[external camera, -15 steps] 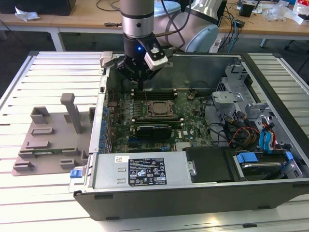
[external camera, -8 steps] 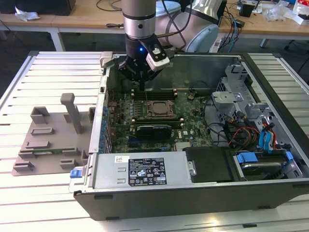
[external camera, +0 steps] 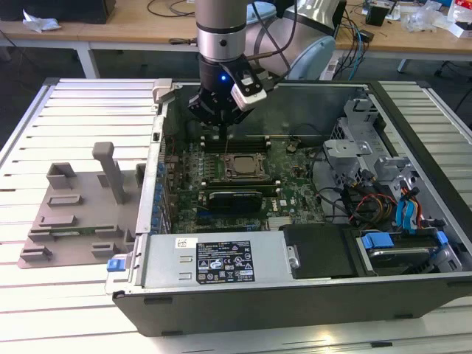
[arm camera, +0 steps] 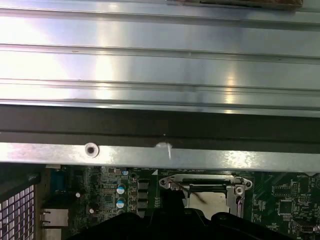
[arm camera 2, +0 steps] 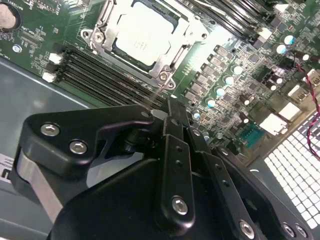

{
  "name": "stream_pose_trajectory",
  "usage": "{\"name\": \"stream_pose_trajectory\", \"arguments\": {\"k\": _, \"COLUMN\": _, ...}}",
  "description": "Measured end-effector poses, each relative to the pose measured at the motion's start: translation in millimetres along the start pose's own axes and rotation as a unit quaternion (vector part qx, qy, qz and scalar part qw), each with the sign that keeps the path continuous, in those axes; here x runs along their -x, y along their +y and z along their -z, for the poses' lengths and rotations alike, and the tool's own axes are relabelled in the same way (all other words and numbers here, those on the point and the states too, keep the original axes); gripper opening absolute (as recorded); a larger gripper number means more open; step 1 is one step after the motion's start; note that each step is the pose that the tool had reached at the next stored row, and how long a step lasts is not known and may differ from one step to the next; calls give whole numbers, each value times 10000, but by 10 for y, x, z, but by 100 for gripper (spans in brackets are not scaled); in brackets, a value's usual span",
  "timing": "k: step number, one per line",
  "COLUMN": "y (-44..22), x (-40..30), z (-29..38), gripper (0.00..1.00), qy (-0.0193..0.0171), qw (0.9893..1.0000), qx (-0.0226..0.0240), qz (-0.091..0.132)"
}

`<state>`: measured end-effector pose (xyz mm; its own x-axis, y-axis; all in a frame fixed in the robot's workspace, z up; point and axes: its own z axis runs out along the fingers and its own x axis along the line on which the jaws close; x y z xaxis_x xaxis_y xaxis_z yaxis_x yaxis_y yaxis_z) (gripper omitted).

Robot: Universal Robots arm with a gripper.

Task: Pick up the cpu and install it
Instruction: 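Install the first cpu locking lever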

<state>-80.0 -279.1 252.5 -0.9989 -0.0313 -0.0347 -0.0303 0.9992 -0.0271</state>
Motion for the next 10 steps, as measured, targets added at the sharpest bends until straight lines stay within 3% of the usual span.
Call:
{"name": "stream_pose_trajectory", "arguments": {"k": 3, "y": 1, "x": 13, "z": -27, "gripper": 11, "qy": 1, "qw": 10000, "qx": 0, "qz": -1}}
{"name": "stream_pose_trajectory", "arguments": {"k": 5, "y": 3, "x": 25, "z": -84, "gripper": 11, "qy": 2, "qw": 10000, "qx": -1, "qz": 1}}
{"name": "stream_pose_trajectory", "arguments": {"k": 10, "y": 28, "x": 127, "z": -186, "gripper": 11, "qy": 15, "qw": 10000, "qx": 0, "qz": 0}}
